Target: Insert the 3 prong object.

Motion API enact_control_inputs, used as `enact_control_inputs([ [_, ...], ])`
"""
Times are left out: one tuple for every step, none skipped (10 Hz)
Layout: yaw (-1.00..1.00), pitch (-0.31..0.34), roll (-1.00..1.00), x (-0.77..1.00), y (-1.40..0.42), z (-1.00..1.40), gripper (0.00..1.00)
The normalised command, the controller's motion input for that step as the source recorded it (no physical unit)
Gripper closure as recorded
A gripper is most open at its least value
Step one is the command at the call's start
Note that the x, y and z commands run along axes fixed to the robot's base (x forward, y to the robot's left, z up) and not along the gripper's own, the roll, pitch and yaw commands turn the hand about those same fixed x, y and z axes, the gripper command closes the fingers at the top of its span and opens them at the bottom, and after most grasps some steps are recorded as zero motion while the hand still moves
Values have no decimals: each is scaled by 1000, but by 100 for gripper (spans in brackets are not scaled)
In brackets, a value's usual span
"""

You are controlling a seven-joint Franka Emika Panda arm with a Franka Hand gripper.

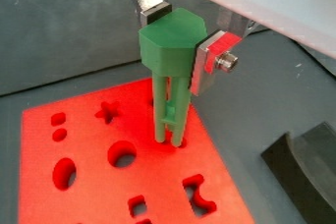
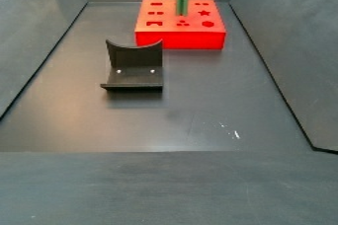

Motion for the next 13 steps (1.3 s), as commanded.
enact_control_inputs([
  [9, 0, 0, 289, 74, 26, 100],
  [126, 0, 0, 71, 186, -3, 100],
  [474, -36, -30, 29, 14, -54, 100],
  [429, -31, -43, 0, 0, 0, 100],
  [374, -24, -19, 0, -43, 0, 100],
  [383, -27, 0, 0, -3, -37, 100],
  [257, -1, 64, 0, 0, -54, 100],
  [140, 0, 114, 0, 0, -83, 100],
  [0, 40, 133, 0, -37, -89, 100],
  [-134, 83, 160, 0, -49, -97, 100],
  [-160, 70, 154, -11, 0, -151, 100],
  [-129, 50, 130, -97, 0, -183, 100],
  [-83, 36, 117, -151, 0, -174, 100],
])
